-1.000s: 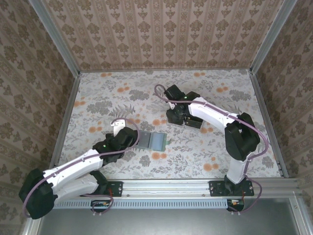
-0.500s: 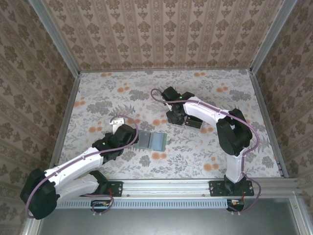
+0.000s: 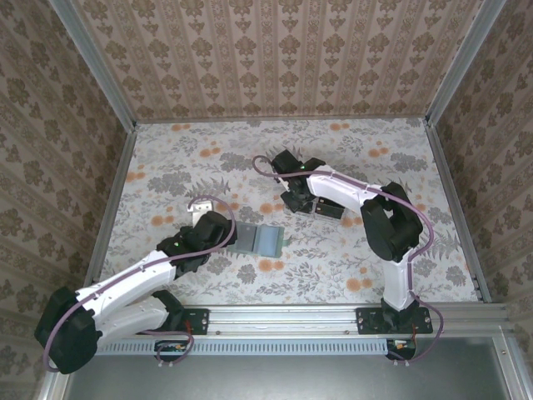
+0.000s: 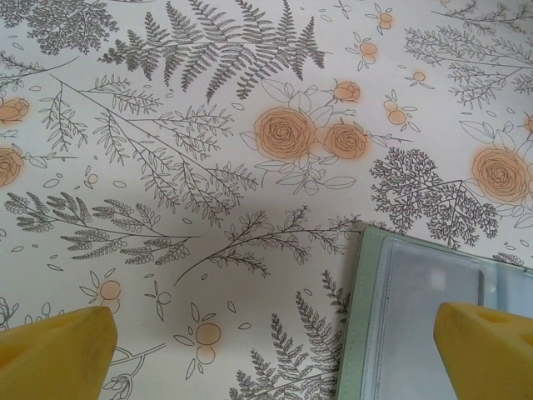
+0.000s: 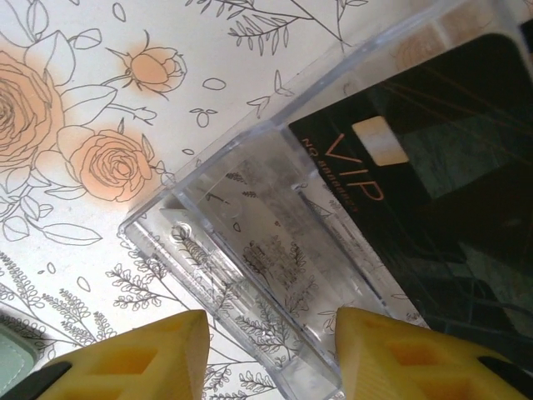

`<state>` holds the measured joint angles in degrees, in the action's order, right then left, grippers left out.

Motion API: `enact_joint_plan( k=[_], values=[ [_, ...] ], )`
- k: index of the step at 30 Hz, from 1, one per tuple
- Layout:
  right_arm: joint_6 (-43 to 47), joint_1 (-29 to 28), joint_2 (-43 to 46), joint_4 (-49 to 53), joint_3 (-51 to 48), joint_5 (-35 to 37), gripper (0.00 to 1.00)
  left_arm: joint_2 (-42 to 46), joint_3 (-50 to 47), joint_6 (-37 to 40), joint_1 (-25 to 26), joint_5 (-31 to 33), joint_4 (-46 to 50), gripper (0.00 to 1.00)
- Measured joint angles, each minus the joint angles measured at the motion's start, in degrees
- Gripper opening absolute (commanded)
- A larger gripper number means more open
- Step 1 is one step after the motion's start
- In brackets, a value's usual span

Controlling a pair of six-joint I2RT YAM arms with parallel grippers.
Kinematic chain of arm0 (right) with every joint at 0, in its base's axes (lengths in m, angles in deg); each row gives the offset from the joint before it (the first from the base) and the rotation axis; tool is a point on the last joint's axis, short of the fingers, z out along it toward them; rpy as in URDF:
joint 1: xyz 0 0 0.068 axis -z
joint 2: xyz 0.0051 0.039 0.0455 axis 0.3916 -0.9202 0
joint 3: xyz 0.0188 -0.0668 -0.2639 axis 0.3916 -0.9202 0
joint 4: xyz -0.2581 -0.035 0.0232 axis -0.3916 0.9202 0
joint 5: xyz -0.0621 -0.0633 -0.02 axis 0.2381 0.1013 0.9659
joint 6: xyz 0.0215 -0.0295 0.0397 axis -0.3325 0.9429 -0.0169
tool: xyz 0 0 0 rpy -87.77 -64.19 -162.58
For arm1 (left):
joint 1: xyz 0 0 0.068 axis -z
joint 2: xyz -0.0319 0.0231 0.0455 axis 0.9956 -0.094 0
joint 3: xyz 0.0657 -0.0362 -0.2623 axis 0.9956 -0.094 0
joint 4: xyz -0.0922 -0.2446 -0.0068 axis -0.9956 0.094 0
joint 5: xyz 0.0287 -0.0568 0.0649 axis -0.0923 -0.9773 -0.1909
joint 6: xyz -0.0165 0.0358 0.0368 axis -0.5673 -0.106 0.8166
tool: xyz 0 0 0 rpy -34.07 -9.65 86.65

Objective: Put the credit cards into the card holder
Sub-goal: Pick up the credit card from the storage box.

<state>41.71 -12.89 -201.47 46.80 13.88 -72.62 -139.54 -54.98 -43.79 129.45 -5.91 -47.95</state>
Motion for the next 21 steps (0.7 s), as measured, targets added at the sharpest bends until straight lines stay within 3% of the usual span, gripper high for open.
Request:
enact_joint_plan(
  k=[7,21],
  values=[
    [0.8,-0.7,0.0,1.0,0.2,0.0,0.34,0.0,0.0,0.0,-0.4,-0.4,-0.5,1.0],
    [2.3,-0.7,-0.5,1.3,0.2,2.9,0.29,0.0,0.0,-0.2,-0.7,-0.8,-1.3,1.0]
  ],
)
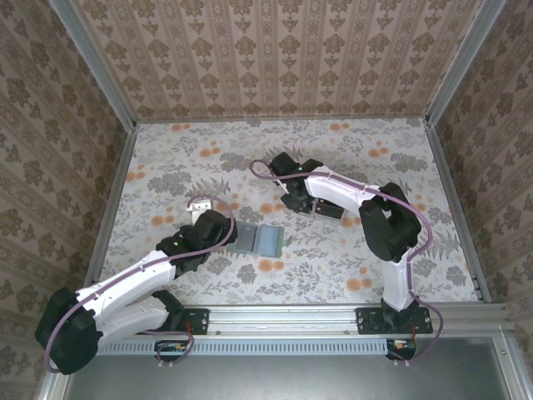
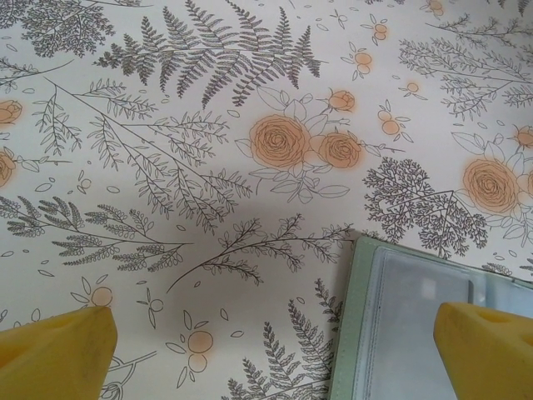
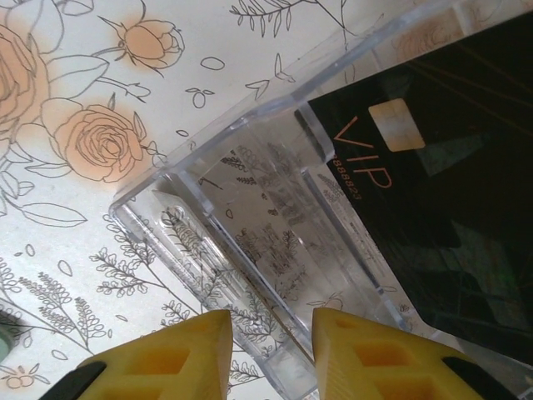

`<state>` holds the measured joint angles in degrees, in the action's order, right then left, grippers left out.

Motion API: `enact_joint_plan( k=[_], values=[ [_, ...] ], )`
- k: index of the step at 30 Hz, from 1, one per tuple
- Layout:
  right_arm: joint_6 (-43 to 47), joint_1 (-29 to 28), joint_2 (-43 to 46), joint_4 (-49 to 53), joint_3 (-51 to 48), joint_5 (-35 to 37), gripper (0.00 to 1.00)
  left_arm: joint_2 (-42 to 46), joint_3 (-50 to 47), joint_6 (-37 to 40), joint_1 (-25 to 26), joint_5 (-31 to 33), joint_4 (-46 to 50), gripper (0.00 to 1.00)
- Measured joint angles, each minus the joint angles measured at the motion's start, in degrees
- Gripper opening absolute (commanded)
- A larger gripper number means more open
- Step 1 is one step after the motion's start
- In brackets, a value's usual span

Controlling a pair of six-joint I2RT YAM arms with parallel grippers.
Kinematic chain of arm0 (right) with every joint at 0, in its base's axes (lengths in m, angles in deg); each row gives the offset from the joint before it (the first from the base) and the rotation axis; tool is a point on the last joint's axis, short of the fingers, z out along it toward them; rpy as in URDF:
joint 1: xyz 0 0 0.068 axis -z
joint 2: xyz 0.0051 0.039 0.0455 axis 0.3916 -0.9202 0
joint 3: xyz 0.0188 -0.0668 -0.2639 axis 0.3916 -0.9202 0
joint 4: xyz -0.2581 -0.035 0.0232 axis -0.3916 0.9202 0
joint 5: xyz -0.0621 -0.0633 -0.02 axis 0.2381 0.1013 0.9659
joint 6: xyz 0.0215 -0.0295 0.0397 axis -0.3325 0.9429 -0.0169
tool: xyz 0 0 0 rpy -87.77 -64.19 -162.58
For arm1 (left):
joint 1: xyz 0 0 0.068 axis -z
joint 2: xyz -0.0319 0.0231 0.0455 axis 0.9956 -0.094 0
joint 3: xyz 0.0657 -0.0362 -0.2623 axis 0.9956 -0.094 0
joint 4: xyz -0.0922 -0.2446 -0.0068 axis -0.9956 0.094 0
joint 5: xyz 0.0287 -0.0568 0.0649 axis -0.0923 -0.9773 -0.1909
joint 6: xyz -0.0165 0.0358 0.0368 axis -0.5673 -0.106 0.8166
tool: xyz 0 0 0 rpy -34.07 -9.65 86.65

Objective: Put the credit cards into the card holder
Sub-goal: Pick up the credit card from the storage box.

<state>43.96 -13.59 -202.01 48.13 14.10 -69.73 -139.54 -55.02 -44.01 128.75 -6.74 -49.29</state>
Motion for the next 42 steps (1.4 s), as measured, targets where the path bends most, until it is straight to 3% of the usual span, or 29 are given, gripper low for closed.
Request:
enact_joint_plan(
  k=[9,23,42],
  values=[
    [1.2,0.0,-1.5,1.1,0.5,1.1,0.23,0.0,0.0,0.0,0.0,-0.2,-0.4,1.0],
    [1.6,0.0,-1.5,1.6,1.4,1.6,0.26,0.0,-0.3,-0.4,0.0,-0.2,-0.5,1.0],
    [4.2,0.0,-1.5,2.7,1.8,1.5,0.16,0.0,-0.5,-0.4,0.0,-0.7,-1.3,1.0]
  ],
)
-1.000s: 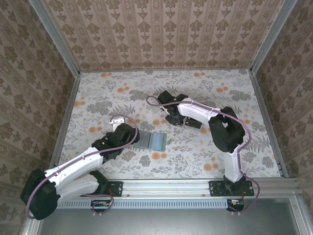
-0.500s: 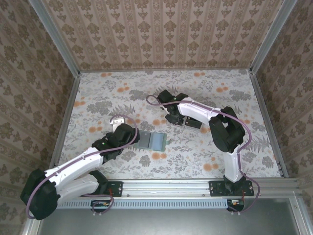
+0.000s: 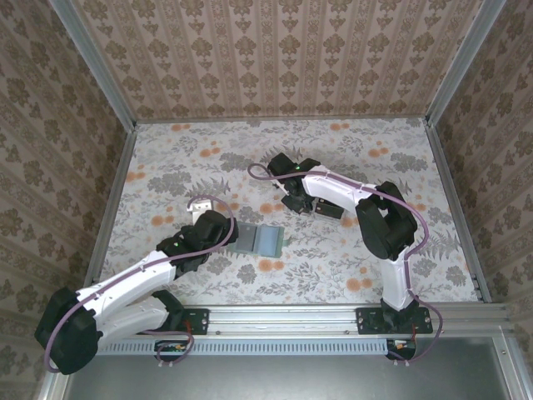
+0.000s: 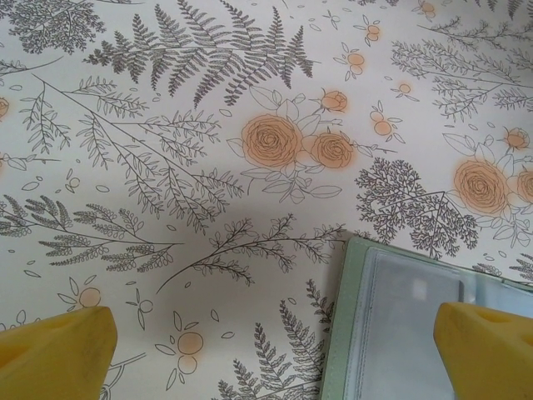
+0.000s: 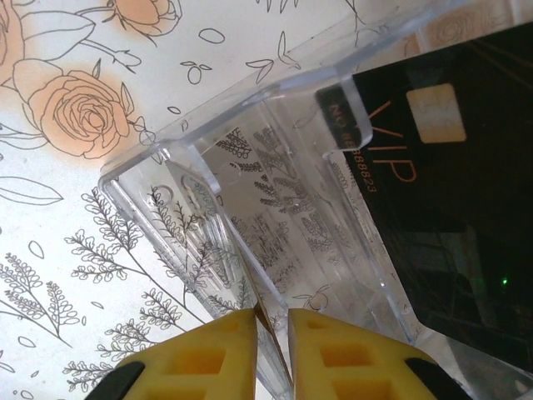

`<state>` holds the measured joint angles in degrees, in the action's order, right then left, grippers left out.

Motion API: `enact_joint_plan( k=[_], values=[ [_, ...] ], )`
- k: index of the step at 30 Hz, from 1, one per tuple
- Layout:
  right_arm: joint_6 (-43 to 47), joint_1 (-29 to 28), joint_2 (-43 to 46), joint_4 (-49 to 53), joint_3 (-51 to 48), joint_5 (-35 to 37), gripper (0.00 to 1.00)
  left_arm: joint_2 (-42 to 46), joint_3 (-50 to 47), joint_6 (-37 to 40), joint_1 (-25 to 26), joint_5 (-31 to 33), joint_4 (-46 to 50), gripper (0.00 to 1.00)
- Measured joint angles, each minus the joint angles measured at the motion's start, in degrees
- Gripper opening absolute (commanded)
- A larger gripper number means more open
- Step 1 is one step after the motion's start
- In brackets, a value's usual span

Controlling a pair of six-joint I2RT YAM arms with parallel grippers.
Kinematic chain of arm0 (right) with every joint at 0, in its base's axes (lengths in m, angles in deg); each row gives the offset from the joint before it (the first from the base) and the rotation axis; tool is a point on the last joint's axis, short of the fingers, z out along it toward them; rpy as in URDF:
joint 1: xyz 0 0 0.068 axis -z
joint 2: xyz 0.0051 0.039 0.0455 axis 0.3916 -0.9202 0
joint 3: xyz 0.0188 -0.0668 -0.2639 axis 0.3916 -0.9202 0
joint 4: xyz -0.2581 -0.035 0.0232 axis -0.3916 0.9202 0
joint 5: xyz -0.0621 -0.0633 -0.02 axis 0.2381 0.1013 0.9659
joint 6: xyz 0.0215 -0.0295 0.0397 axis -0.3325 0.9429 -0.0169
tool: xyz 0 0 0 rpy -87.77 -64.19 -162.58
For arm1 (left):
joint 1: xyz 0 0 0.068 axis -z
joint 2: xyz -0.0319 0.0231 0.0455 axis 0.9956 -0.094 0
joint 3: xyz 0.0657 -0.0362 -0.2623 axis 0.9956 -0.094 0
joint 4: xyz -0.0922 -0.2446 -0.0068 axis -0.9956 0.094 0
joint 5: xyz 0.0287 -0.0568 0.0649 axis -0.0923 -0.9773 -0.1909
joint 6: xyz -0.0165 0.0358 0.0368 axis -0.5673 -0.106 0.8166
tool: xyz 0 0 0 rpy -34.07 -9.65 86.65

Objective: Put the credit cards into the card holder
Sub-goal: Pick up the credit card from the storage box.

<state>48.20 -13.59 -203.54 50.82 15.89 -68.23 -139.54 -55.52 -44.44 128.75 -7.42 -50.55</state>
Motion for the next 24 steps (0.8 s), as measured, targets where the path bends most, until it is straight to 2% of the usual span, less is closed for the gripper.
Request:
enact_joint_plan(
  k=[13,20,24],
  values=[
    [6.2,-0.4,2.4,-0.1,0.1,-0.7,0.0,0.0,0.0,0.0,0.0,-0.4,0.0,1.0],
    [6.1,-0.8,4.0,0.2,1.4,-0.9,0.0,0.0,-0.3,0.0,0.0,-0.4,0.0,1.0],
    [2.9,-2.5,7.3,0.9,3.0,-1.6,0.0,-0.2,-0.3,-0.2,-0.2,-0.4,0.0,1.0]
  ],
)
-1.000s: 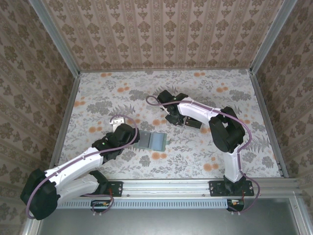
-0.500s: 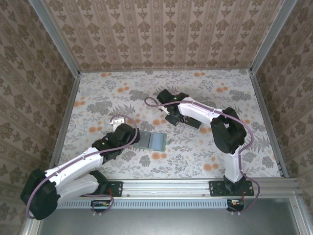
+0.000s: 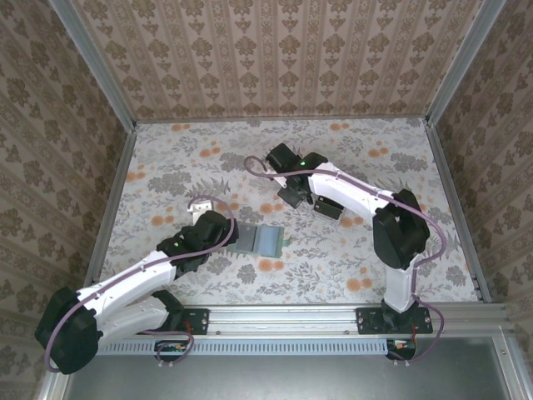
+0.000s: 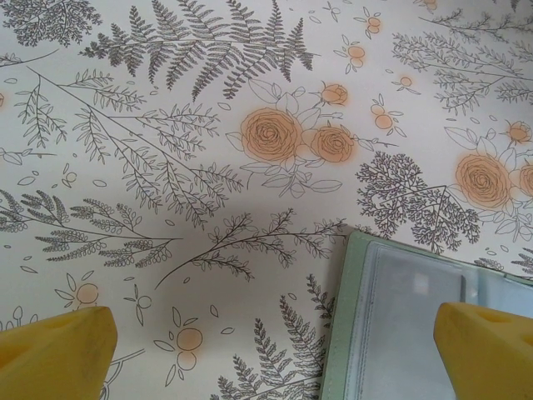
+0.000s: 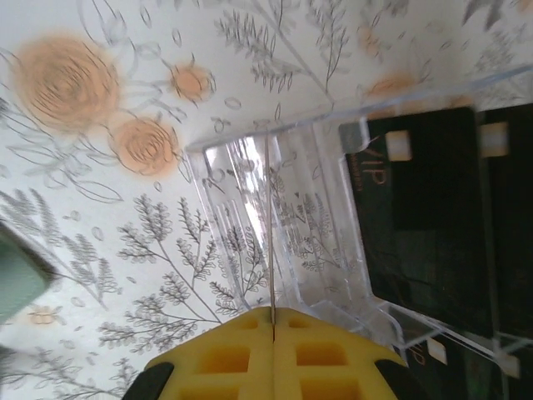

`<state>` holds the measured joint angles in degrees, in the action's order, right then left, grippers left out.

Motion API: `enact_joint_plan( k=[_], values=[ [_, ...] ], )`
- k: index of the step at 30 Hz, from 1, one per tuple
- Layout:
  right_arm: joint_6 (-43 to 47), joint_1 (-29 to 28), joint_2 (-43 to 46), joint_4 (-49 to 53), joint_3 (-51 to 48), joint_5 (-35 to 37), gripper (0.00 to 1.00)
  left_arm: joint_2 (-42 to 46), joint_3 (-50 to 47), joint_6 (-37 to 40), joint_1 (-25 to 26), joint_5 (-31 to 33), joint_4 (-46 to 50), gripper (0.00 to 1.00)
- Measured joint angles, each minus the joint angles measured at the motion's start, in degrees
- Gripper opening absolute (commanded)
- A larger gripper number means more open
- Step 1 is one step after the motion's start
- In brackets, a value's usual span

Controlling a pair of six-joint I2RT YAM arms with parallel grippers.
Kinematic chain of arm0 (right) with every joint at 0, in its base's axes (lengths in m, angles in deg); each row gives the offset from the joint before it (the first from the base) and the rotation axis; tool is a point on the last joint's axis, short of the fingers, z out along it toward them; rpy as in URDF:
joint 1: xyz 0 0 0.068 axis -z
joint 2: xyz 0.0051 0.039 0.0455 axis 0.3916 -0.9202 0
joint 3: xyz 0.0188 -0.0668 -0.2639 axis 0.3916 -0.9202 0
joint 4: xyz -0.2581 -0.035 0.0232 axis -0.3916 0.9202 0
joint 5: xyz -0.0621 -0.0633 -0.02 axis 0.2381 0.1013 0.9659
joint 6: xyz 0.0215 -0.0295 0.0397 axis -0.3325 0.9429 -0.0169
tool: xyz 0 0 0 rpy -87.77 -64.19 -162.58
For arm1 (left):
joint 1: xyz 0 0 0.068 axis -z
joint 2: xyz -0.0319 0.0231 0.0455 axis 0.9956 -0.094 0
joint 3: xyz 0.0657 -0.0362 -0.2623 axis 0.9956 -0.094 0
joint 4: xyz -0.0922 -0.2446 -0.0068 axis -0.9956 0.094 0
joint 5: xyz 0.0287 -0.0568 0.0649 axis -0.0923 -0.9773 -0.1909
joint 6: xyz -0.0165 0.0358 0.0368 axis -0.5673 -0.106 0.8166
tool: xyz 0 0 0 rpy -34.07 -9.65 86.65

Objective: Put the credit cards into the card holder
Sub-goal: Pick up the credit card from the storage box, then insert the credit card into the card slot.

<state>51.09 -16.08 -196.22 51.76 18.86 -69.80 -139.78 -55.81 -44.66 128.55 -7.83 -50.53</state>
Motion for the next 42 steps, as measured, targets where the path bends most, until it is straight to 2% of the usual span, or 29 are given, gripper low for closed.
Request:
enact_joint_plan(
  k=[4,8,13,22,31,42],
  values=[
    [-6.9,-3.3,3.7,0.1,0.6,-2.4,0.0,-0.4,0.0,-0.5,-0.2,0.4,0.0,1.0],
    [-17.9,-7.2,6.8,-3.8,-1.8,-7.3,0.0,-0.8,0.0,-1.7,-0.3,1.7,0.3,1.0],
    [-34.5,-9.9,10.5,-14.5,-13.1,-13.6,0.0,-0.8,0.0,-2.8,-0.5,3.4,1.6,1.0],
    [-54.3,-13.5,10.9,-28.6,-26.1,-15.4,0.0,-0.8,0.0,-3.2,-1.0,4.3,2.2,1.0],
    [-61.0,-14.4,10.9,-34.9,-30.9,-16.1,0.0,-2.0,0.0,-3.2,-1.0,4.3,2.7,1.0],
    [-59.7,-11.2,10.9,-35.6,-34.7,-17.8,0.0,-2.3,0.0,-3.2,-1.0,4.1,2.7,1.0]
  ],
)
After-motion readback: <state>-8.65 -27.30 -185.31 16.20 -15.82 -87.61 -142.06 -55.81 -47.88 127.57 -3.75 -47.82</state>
